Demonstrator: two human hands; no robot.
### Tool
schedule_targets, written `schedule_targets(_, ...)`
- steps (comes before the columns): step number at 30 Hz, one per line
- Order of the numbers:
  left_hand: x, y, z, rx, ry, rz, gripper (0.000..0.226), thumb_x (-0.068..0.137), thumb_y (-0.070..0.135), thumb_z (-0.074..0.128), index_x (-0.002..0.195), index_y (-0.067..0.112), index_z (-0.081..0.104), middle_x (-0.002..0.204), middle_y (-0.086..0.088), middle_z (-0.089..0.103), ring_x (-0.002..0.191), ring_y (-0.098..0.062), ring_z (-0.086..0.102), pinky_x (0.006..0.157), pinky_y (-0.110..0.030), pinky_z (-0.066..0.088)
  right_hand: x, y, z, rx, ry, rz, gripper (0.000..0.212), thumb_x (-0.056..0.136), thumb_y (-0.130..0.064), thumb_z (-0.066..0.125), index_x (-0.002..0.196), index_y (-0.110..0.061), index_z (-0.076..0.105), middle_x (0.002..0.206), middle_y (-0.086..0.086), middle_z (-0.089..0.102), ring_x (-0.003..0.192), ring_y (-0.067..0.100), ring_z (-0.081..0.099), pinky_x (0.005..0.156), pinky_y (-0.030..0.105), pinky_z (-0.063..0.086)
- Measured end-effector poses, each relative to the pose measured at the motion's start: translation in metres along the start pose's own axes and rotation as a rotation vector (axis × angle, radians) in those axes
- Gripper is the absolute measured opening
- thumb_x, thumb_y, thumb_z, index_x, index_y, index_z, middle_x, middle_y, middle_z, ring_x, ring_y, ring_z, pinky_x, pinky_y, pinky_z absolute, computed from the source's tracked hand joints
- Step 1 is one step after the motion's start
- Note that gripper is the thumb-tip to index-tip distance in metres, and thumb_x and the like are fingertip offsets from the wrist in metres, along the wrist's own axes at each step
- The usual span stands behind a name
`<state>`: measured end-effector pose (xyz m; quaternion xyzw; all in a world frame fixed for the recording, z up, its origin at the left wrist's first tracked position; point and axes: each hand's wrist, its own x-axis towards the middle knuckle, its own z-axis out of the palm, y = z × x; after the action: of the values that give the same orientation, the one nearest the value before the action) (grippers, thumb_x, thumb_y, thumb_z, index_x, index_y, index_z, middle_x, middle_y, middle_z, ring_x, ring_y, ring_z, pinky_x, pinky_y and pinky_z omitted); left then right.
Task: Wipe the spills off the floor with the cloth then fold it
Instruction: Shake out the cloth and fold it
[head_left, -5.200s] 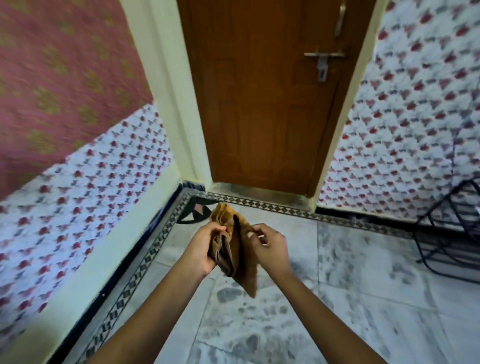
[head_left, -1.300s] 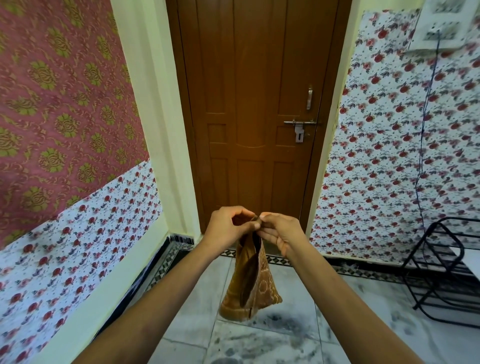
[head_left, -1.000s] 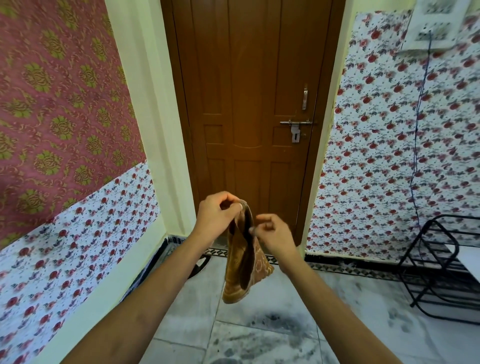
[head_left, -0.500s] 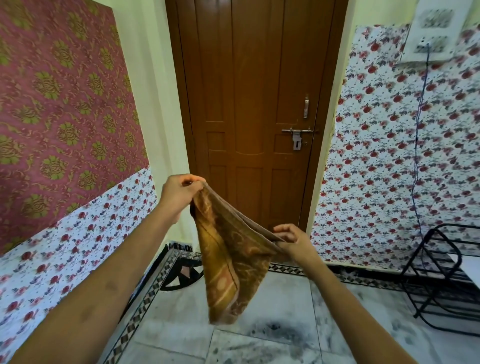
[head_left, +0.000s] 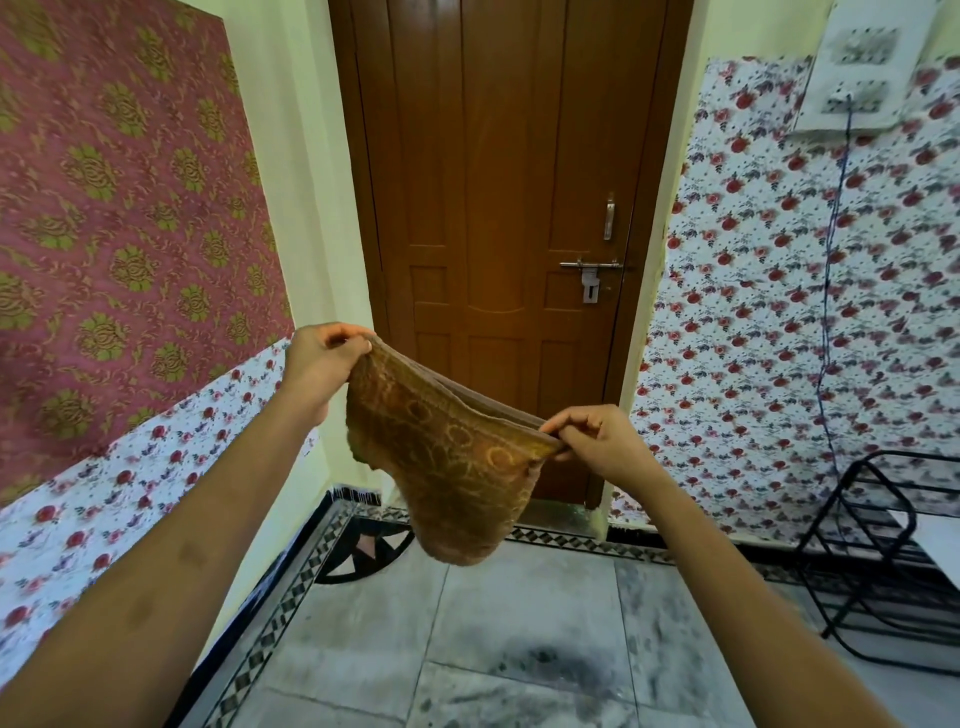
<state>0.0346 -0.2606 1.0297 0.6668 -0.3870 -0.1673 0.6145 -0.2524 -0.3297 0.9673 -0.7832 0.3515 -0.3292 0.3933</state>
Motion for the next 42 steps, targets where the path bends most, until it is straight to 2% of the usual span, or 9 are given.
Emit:
schedule_targets(5, 0.002, 0.007, -0.008, -0.148, -0.013, 0.006, 0.020, 0.090, 0.007, 0.058, 0.079, 0.019, 0.070, 0.083, -0.001, 0.067, 0.084, -0.017, 0.062, 0.071, -0.025, 0.052, 0.000, 0.002, 0.005, -0.346, -0.047, -0.133, 0.024, 0.091, -0.004, 0.045, 0.082, -0.014, 0.065, 0.076, -0.005, 0.058, 0.060, 0.006, 0.047, 0.053, 0.014, 0.034)
schedule_targets(9, 0.000, 0.010, -0.019, -0.240, -0.023, 0.001, 0.019, 0.090, 0.006, 0.057, 0.082, 0.017, 0.069, 0.083, -0.002, 0.066, 0.079, -0.015, 0.062, 0.069, -0.023, 0.056, 0.004, -0.003, 0.012, 0.046, 0.086, -0.112, 0.010, 0.091, -0.019, 0.056, 0.083, -0.018, 0.051, 0.079, -0.005, 0.060, 0.070, 0.010, 0.057, 0.062, 0.015, 0.045)
schedule_targets(15, 0.002, 0.002, -0.035, -0.293, -0.154, 0.063, 0.021, 0.091, 0.002, 0.055, 0.096, 0.018, 0.068, 0.083, -0.001, 0.065, 0.070, -0.009, 0.061, 0.064, -0.020, 0.056, 0.027, -0.029, 0.001, 0.558, 0.304, -0.080, 0.026, 0.090, -0.010, 0.059, 0.098, -0.029, 0.043, 0.089, 0.006, 0.060, 0.075, 0.017, 0.058, 0.071, 0.031, 0.051)
schedule_targets(19, 0.002, 0.002, -0.037, -0.019, -0.295, -0.014, 0.023, 0.090, -0.005, 0.051, 0.097, 0.010, 0.067, 0.084, -0.007, 0.064, 0.070, -0.013, 0.063, 0.058, -0.017, 0.055, 0.036, -0.034, -0.003, 0.494, 0.281, -0.088, 0.026, 0.091, -0.011, 0.057, 0.104, -0.029, 0.045, 0.107, 0.013, 0.063, 0.088, 0.015, 0.063, 0.069, 0.023, 0.054)
schedule_targets(24, -0.001, -0.005, -0.034, 0.542, -0.707, -0.120, 0.017, 0.089, -0.004, 0.051, 0.090, 0.005, 0.065, 0.091, -0.010, 0.064, 0.084, -0.019, 0.062, 0.066, -0.022, 0.055, 0.039, -0.047, 0.009, 0.335, 0.107, -0.153, 0.021, 0.092, -0.013, 0.055, 0.105, -0.025, 0.044, 0.094, 0.001, 0.066, 0.079, 0.009, 0.064, 0.075, 0.029, 0.054)
schedule_targets(28, -0.003, -0.014, -0.029, 0.665, -0.830, -0.193, 0.016, 0.090, 0.000, 0.052, 0.094, 0.010, 0.065, 0.091, -0.008, 0.062, 0.083, -0.017, 0.062, 0.065, -0.021, 0.054, 0.041, -0.043, 0.015, 0.287, 0.155, -0.078, 0.020, 0.091, -0.017, 0.057, 0.105, -0.028, 0.047, 0.098, 0.003, 0.067, 0.090, 0.019, 0.066, 0.081, 0.035, 0.055)
schedule_targets(35, 0.000, -0.032, -0.034, -0.066, -0.558, -0.219, 0.030, 0.091, -0.004, 0.044, 0.081, 0.010, 0.069, 0.079, -0.007, 0.067, 0.084, -0.024, 0.061, 0.072, -0.029, 0.055, 0.037, -0.024, 0.003, 0.446, 0.406, 0.189, 0.016, 0.087, -0.014, 0.063, 0.102, -0.010, 0.064, 0.082, 0.001, 0.066, 0.077, 0.011, 0.063, 0.061, 0.018, 0.054)
schedule_targets(39, -0.003, -0.020, -0.031, -0.220, -0.598, -0.204, 0.043, 0.091, 0.000, 0.041, 0.068, 0.020, 0.071, 0.066, -0.002, 0.060, 0.062, -0.013, 0.057, 0.055, -0.020, 0.053, 0.037, -0.025, 0.003, 0.596, 0.383, 0.238, 0.009, 0.086, -0.009, 0.059, 0.087, -0.015, 0.065, 0.090, 0.005, 0.063, 0.090, 0.020, 0.059, 0.083, 0.035, 0.051)
schedule_targets(42, 0.003, -0.013, -0.027, -0.247, -0.486, -0.229, 0.033, 0.090, 0.002, 0.044, 0.079, 0.013, 0.073, 0.074, -0.009, 0.056, 0.066, -0.018, 0.054, 0.051, -0.018, 0.052, 0.042, -0.023, -0.002, 0.697, 0.402, 0.259, 0.012, 0.084, -0.008, 0.055, 0.084, -0.015, 0.066, 0.088, 0.005, 0.063, 0.087, 0.020, 0.057, 0.079, 0.035, 0.049)
